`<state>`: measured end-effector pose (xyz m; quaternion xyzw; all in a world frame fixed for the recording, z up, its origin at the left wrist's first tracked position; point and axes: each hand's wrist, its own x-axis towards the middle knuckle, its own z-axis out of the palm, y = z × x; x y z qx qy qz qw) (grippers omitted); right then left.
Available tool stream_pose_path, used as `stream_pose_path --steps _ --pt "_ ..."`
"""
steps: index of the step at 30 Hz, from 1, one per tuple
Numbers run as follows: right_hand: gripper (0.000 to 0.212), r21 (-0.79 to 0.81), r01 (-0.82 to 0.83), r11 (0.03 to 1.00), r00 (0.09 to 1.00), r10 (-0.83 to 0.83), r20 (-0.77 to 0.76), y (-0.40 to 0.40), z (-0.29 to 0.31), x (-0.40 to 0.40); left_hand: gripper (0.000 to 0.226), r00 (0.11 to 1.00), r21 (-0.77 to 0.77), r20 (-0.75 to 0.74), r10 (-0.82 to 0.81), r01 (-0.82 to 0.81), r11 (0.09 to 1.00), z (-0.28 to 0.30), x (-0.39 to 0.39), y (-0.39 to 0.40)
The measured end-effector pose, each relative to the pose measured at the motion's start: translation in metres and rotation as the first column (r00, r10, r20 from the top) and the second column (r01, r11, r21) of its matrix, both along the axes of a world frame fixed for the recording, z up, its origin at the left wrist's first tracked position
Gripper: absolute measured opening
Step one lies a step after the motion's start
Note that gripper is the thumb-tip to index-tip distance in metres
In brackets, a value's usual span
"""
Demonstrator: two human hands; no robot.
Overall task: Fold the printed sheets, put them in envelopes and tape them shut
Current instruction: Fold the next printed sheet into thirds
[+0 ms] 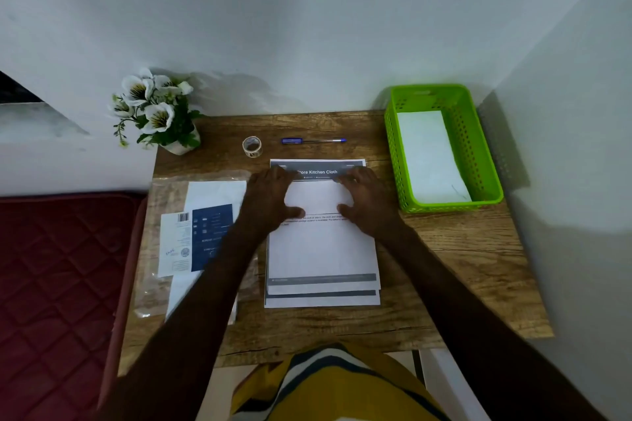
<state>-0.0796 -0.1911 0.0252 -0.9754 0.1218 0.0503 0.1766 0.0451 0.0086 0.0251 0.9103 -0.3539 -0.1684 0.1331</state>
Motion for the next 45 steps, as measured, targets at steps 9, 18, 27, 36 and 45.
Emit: stream_pose_path --steps 9,18,27,36,45 --pt "0.074 0.027 -0.03 0.999 0.986 0.034 -0.161 -0.01 0.008 0.029 0.082 0.997 0.121 -0.077 -0.025 0.034 0.992 0.016 0.019 -0.015" --pt "0.069 -0.054 -0.09 0.994 0.981 0.08 -0.176 -0.006 0.023 0.038 0.07 0.996 0.066 -0.07 0.047 -0.042 0.997 0.026 0.007 -0.014" --pt "0.011 0.024 -0.014 1.0 0.994 0.011 0.113 -0.005 0.039 0.027 0.019 0.965 -0.263 0.228 0.129 -0.067 0.962 0.029 -0.003 -0.001" --pt "0.038 -0.143 -0.084 0.986 0.967 0.116 0.228 0.017 0.003 0.003 0.053 0.962 -0.166 0.268 0.044 0.001 0.986 -0.01 -0.028 0.004" --pt "0.053 -0.174 -0.132 0.976 0.974 0.161 0.162 0.022 -0.031 -0.015 0.06 0.972 -0.012 0.235 -0.014 0.017 1.0 -0.03 -0.04 0.01"
